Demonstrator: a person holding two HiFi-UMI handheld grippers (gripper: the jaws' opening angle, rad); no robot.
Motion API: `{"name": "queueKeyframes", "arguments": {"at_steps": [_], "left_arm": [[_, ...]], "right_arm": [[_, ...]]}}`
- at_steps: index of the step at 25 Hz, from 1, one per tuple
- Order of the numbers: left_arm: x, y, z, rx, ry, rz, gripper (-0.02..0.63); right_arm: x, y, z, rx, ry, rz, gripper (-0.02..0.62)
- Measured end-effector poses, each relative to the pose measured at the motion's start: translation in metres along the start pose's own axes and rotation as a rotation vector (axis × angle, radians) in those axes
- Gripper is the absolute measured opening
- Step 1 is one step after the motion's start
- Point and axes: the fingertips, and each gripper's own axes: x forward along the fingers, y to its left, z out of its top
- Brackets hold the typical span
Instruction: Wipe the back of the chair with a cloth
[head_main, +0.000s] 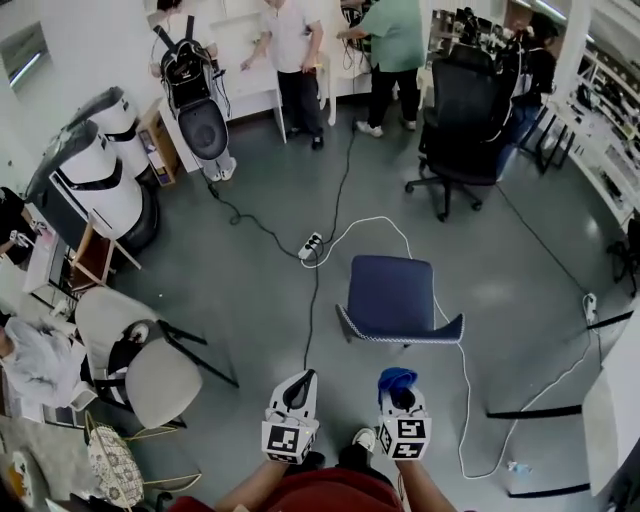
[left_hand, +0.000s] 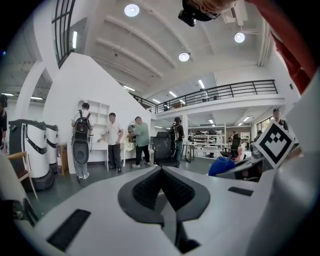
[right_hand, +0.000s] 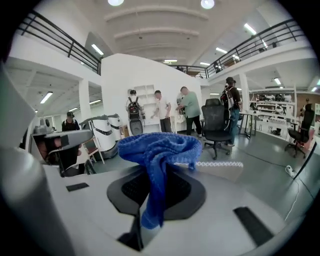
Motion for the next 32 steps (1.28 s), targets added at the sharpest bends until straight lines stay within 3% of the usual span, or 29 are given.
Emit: {"name": "queueKeyframes", "arguments": {"at_steps": [5, 11, 16, 24, 29, 32], "left_arm": [[0.000, 0.000, 0.049, 0.045, -0.033, -0.047, 0.014], [0.004, 0.006, 0.105, 0.060, -0.121, -0.041, 0.014], [0.002, 0.015, 0.154, 0.089, -0.231, -0.007, 0.014], [-0.009, 0.021, 0.226, 0.092, -0.284, 0.037, 0.014], [-0.014, 0.027, 0.258, 0.115, -0.346, 0.047, 0.014], [-0.014, 0.031, 0.266, 0.125, -0.389, 0.062, 0.014]], "right_arm": [[-0.021, -0.007, 0.063, -0.031, -0.132, -0.039, 0.061], [-0.037, -0.004, 0.130, -0.083, -0.264, -0.056, 0.061], [-0.047, -0.006, 0.183, -0.116, -0.368, -0.061, 0.061], [-0.080, 0.002, 0.272, -0.208, -0.566, -0.066, 0.061], [-0.104, 0.013, 0.308, -0.260, -0.705, -0.077, 0.061], [-0.106, 0.017, 0.312, -0.276, -0.724, -0.068, 0.061]]}}
